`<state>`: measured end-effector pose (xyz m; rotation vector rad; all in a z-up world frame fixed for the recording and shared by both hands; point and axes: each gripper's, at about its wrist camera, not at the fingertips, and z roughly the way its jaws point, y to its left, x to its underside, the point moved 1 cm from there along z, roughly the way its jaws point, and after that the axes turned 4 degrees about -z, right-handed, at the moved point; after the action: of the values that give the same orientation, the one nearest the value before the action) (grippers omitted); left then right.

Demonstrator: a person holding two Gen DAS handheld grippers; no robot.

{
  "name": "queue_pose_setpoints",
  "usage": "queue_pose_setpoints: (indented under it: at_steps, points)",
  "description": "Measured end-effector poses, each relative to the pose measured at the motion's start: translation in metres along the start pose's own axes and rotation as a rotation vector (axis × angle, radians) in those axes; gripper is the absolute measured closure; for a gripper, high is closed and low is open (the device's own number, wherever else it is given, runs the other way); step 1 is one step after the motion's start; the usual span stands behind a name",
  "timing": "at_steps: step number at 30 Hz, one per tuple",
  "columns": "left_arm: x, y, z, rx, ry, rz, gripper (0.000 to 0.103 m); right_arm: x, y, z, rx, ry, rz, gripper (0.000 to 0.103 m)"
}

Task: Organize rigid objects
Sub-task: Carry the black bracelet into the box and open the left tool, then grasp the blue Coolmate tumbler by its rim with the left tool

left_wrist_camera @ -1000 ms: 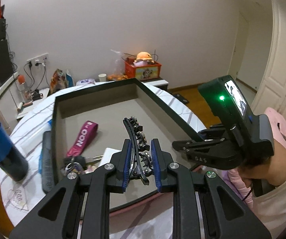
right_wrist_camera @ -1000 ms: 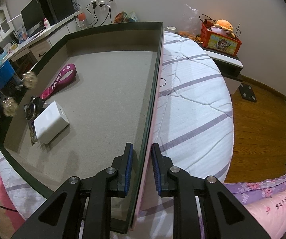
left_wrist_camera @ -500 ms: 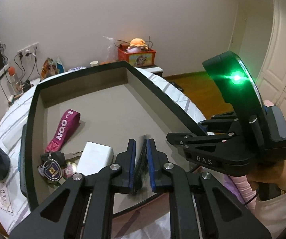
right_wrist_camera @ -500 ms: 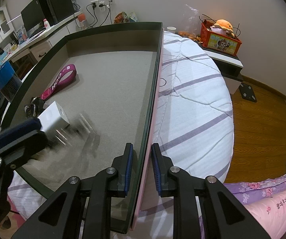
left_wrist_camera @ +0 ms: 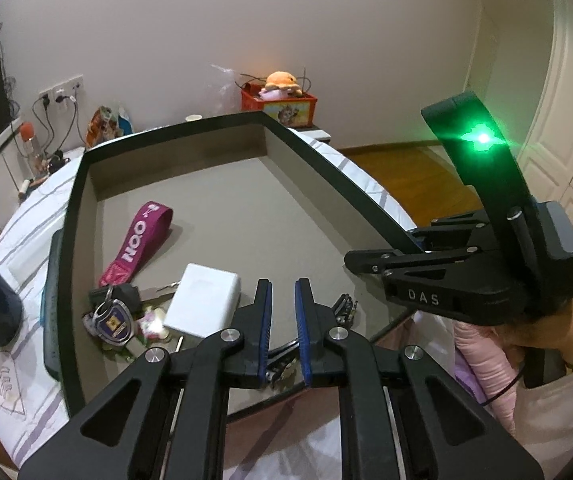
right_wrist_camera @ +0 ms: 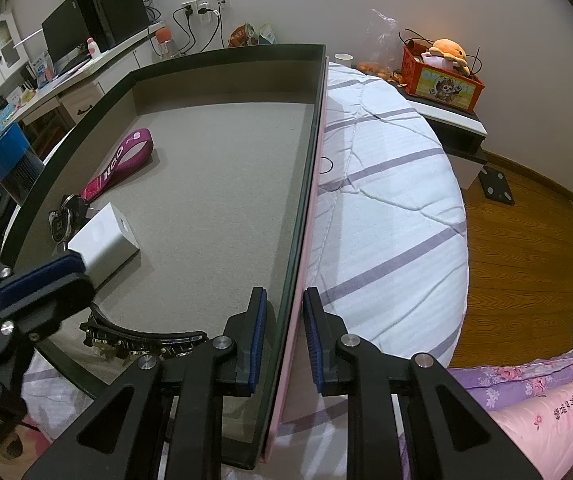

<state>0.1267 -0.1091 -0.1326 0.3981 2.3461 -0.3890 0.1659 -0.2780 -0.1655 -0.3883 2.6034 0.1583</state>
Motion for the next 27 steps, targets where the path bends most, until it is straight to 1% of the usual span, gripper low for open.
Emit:
queue_pose_setpoints:
  at_steps: [1, 3, 4, 5, 6, 7, 8, 9, 10, 11, 13, 14, 16, 20, 23, 27]
  points:
    - [0.000, 0.002, -0.002, 0.002, -0.004, -0.005, 0.090, 0.000, 0.000, 0.000, 0.001, 0.000, -0.001, 0.083]
    - [0.002, 0.005, -0.010, -0.007, -0.017, -0.012, 0.084, 0.000, 0.000, 0.000, 0.002, 0.001, -0.001, 0.083]
    - [0.003, 0.006, -0.014, -0.013, -0.027, -0.013, 0.072, 0.000, 0.000, 0.000, 0.004, 0.001, -0.001, 0.083]
    - [0.003, 0.008, -0.021, -0.020, -0.045, -0.017, 0.051, 0.000, 0.000, 0.000, 0.005, 0.002, -0.001, 0.083]
    - [0.004, 0.009, -0.025, -0.025, -0.058, -0.019, 0.040, 0.000, 0.000, 0.000, 0.006, 0.003, -0.002, 0.083]
    - [0.005, 0.012, -0.033, -0.031, -0.080, -0.025, 0.024, 0.000, 0.000, 0.000, 0.006, 0.003, -0.003, 0.083]
    - [0.006, 0.014, -0.040, -0.033, -0.102, -0.030, 0.018, 0.000, -0.001, 0.000, 0.008, 0.005, -0.004, 0.083]
    - [0.007, 0.018, -0.049, -0.027, -0.127, -0.039, 0.017, 0.000, -0.001, 0.000, 0.010, 0.006, -0.005, 0.083]
    - [0.007, 0.021, -0.055, -0.020, -0.136, -0.045, 0.013, 0.000, -0.001, 0.000, 0.011, 0.007, -0.006, 0.083]
    - [0.008, 0.025, -0.064, -0.017, -0.145, -0.054, 0.007, 0.000, 0.000, 0.000, 0.011, 0.007, -0.006, 0.083]
    - [0.011, 0.033, -0.077, -0.032, -0.175, -0.065, 0.001, -0.001, 0.000, 0.000, 0.013, 0.009, -0.008, 0.083]
    - [0.015, 0.039, -0.085, -0.048, -0.193, -0.075, 0.001, 0.000, 0.000, 0.000, 0.014, 0.010, -0.009, 0.083]
    - [0.021, 0.050, -0.093, -0.071, -0.199, -0.090, 0.001, 0.000, 0.002, 0.000, 0.017, 0.012, -0.009, 0.083]
    - [0.040, 0.077, -0.104, -0.126, -0.181, -0.125, 0.001, 0.000, 0.002, 0.000, 0.020, 0.014, -0.011, 0.083]
    - [0.059, 0.099, -0.109, -0.196, -0.150, -0.153, 0.001, 0.000, 0.002, 0.000, 0.020, 0.014, -0.011, 0.083]
    - [0.073, 0.128, -0.114, -0.243, -0.137, -0.204, 0.001, 0.000, 0.002, -0.001, 0.026, 0.015, -0.013, 0.083]
